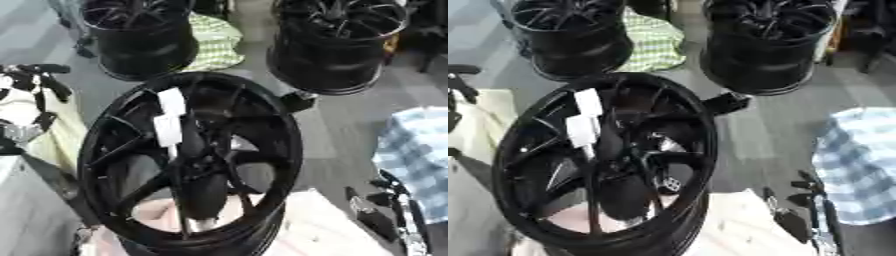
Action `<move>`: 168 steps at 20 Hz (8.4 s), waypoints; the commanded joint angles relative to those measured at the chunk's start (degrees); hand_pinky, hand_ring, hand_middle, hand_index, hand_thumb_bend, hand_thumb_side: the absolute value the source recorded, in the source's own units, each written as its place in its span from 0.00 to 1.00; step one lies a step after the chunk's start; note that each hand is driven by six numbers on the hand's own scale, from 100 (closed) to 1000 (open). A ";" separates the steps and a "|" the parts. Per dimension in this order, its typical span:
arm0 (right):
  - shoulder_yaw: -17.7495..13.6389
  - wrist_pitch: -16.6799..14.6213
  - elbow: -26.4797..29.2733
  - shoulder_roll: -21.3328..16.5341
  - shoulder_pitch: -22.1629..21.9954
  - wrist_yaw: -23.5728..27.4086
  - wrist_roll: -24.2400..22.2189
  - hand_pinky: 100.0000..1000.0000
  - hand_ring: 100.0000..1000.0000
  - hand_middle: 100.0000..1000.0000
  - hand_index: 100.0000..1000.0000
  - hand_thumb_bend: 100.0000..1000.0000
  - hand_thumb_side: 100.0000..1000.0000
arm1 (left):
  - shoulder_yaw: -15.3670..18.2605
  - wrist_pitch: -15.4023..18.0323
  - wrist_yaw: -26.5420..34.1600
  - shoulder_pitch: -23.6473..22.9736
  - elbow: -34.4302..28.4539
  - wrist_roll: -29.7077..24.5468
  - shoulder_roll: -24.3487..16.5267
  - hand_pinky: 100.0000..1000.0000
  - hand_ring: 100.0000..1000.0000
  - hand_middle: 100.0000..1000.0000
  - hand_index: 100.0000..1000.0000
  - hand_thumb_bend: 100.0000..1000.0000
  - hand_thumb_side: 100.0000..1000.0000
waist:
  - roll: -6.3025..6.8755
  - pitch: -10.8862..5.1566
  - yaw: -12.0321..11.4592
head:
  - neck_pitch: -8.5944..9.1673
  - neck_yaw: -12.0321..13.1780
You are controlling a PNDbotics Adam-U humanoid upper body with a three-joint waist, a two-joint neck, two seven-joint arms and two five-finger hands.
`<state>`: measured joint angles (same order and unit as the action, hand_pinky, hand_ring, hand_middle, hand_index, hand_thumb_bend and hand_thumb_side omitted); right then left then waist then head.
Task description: Pull the pin out of the wheel hub.
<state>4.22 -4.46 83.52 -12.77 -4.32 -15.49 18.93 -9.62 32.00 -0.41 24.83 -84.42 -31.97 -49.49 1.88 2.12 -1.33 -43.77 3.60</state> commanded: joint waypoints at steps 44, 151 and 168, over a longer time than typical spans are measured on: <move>0.66 0.06 0.59 -0.74 1.14 -0.61 -1.61 0.66 0.58 0.70 0.92 0.37 0.26 | -25.93 19.96 -13.52 26.71 -1.27 -20.00 7.44 0.54 1.00 0.84 1.00 0.14 0.42 | 0.98 0.21 2.29 | -0.34 6.38; 0.45 0.64 0.85 -0.93 1.51 -1.28 -2.58 0.66 0.58 0.70 0.93 0.37 0.27 | -26.66 19.96 -32.67 24.91 2.66 -20.00 7.35 0.51 1.00 0.73 0.88 0.37 0.27 | 1.53 0.43 1.86 | -0.34 6.96; 0.54 0.74 0.91 -0.94 1.77 -1.52 -2.68 0.66 0.58 0.70 0.93 0.36 0.27 | -26.20 19.96 -30.06 25.11 4.53 -20.00 8.64 0.41 1.00 0.45 0.65 0.04 0.21 | 1.69 0.55 2.05 | -0.34 7.11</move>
<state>4.92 -3.72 83.51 -12.86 -3.06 -16.55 16.38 -36.82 32.01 -31.00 48.85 -79.84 -31.97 -40.31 3.70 2.86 0.69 -43.79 10.49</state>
